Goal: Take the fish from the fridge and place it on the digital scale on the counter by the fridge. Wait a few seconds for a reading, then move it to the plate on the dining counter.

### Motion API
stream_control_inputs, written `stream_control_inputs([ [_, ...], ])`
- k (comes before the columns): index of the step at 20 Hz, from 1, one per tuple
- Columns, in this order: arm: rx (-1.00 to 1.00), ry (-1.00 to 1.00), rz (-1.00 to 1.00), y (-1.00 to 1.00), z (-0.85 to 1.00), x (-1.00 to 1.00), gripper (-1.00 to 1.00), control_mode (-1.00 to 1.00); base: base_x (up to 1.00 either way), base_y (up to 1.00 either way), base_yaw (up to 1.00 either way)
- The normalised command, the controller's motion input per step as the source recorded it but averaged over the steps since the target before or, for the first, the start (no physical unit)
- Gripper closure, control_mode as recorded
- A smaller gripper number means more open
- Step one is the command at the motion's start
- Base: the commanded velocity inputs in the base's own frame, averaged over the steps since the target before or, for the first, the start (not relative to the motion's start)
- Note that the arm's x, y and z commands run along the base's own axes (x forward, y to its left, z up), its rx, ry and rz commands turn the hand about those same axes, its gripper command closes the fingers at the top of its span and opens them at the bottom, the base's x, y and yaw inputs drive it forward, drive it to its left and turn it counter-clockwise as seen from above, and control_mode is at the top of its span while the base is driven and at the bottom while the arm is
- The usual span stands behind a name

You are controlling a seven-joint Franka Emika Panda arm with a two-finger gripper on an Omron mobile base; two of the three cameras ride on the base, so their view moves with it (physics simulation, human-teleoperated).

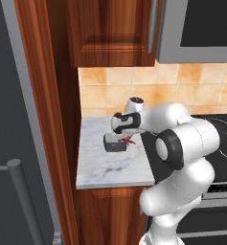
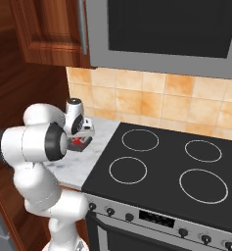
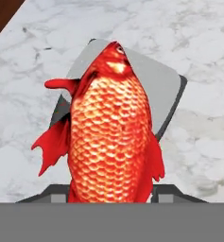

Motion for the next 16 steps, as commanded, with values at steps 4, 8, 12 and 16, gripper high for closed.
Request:
stream_control_inputs([
  [4, 0.00, 0.00, 0.00, -0.47, 0.78, -1.00, 1.00, -1.00, 0.00, 0.00, 0.00],
  [8, 0.00, 0.00, 0.00, -0.39, 0.91, -1.00, 1.00, -1.00, 0.00, 0.00, 0.00],
  [12, 0.00, 0.01, 0.00, -0.32, 0.98, -1.00, 1.00, -1.00, 0.00, 0.00, 0.00],
  [16, 0.00, 0.00, 0.00, -0.39, 0.86, -1.00, 1.00, -1.00, 0.00, 0.00, 0.00],
])
